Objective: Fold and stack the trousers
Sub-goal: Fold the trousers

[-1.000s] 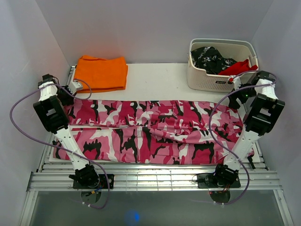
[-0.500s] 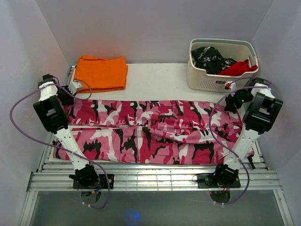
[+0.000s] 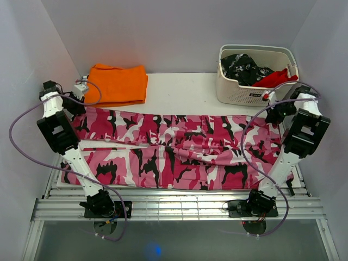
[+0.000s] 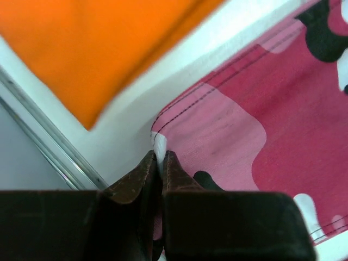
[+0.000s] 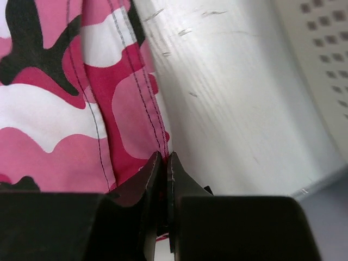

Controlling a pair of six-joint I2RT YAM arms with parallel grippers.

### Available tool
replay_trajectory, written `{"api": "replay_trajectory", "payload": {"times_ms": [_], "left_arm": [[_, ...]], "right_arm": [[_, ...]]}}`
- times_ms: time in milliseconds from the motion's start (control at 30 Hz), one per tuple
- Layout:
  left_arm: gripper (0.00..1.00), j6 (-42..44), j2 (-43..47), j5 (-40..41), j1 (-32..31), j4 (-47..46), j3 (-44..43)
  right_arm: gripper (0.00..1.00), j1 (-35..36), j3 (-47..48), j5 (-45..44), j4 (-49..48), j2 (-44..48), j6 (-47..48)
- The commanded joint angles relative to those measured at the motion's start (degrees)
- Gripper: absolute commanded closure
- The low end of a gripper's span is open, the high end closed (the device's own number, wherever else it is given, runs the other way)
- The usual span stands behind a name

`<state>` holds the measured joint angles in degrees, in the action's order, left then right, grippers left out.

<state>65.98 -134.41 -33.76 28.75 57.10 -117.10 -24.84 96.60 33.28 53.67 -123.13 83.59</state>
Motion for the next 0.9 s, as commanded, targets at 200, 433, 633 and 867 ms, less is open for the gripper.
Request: {"api": "replay_trajectory", "payload": {"times_ms": [200,433,633,867], "left_arm": [[1.00,-14.9,12.3,-13.1,2.1,-16.1,3.3],[1.00,-21.9,18.0,-11.6,4.5,-31.3,10.7],[1.00,-28.0,19.6,-14.6,4.5,-35.2,11.1],[1.00,-17.1,31.9,-20.2,9.2,-29.4,19.4]], "right_arm": [[0.92,-2.3,4.1,5.4,-3.6,15.5,-3.7],[0.92,-4.3,2.5,5.0,-10.0,20.3,-5.6],[0.92,-4.6,-2.9,5.6,-13.4,25.1,-4.8],[0.92,-8.6,-11.3,7.1,-12.8,32.6,5.5]]}}
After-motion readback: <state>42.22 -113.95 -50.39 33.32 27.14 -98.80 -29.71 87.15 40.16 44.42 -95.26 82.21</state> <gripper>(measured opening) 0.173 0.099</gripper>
